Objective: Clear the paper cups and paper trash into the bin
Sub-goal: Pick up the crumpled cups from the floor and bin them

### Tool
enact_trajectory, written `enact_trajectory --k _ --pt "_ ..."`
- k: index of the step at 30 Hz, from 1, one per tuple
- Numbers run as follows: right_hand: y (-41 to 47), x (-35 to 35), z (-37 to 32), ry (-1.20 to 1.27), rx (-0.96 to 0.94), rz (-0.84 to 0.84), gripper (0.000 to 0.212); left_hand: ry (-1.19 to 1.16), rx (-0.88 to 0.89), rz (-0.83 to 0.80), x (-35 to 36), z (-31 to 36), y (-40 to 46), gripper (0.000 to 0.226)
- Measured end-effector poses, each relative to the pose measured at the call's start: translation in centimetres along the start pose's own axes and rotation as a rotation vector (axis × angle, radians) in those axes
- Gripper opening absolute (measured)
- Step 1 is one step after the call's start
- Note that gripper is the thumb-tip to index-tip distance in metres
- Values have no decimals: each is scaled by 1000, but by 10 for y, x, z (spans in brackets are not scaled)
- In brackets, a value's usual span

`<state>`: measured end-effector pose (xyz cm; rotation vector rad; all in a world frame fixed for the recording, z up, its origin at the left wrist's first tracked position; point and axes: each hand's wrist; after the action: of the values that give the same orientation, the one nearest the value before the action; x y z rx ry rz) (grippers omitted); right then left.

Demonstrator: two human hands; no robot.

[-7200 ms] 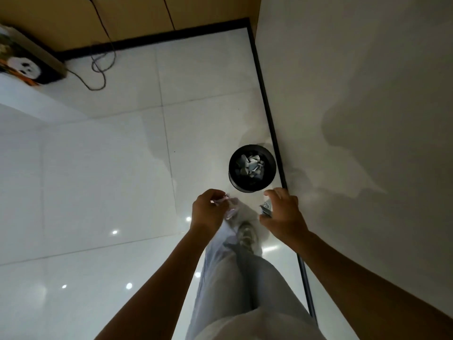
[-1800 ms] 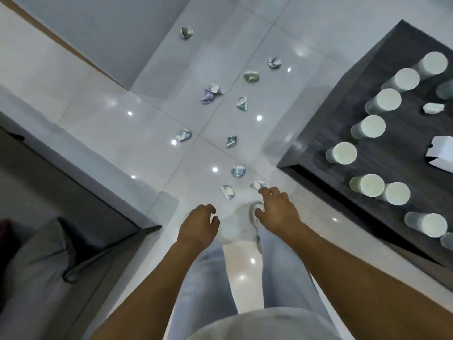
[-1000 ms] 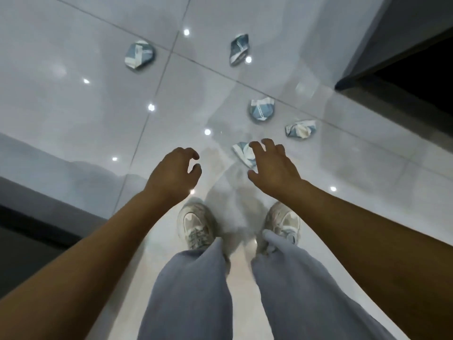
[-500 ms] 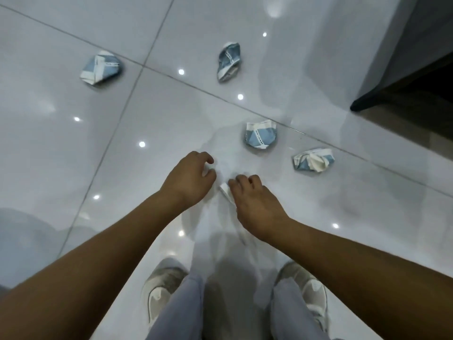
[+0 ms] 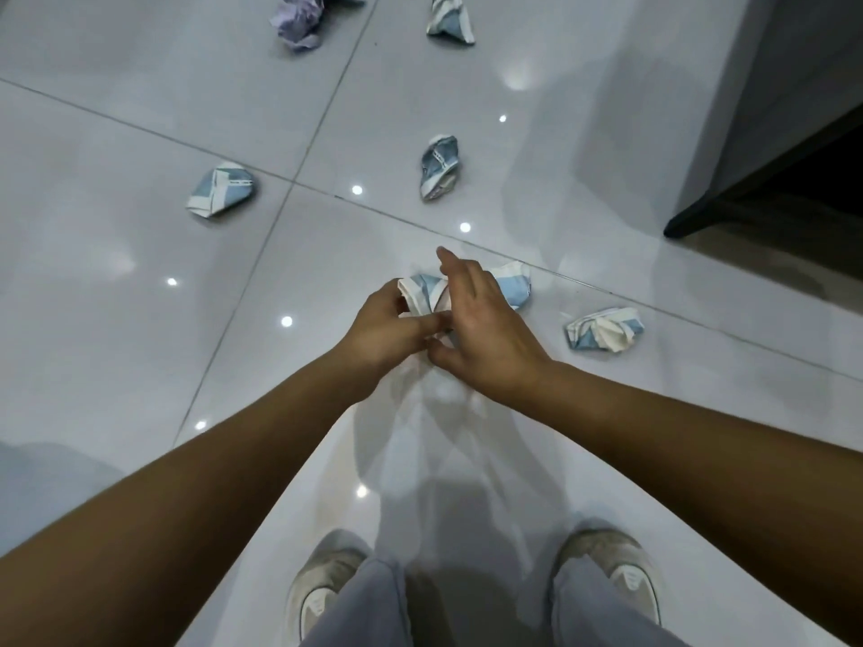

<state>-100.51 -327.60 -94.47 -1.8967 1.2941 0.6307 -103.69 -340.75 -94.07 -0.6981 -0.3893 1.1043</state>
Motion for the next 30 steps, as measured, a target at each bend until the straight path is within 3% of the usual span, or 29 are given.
enact_trajectory --k 4,7,12,16,20,30 --pt "-7 -4 1 15 -71 14 88 -49 7 77 3 2 5 30" --pt "-13 -17 28 -135 -61 -14 84 21 -21 176 1 -4 11 32" --pt "-33 -49 97 -313 201 17 68 115 -40 211 -4 -12 15 28" --pt "-51 -53 124 -292 386 -139 66 162 -49 171 -2 -12 16 21" --pt "-57 -42 127 -254 392 -235 58 224 -27 138 1 -11 14 16" --pt "-50 -37 118 -301 354 -153 42 304 -59 150 -10 -20 12 18"
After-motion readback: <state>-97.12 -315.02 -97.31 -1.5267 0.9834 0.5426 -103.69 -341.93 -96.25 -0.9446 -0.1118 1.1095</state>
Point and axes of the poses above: each hand's wrist, its own y-axis towards the middle knuckle, its own x-axis out of the palm, z = x × y, and after that the axes turned 4 degrees about -z, right-handed
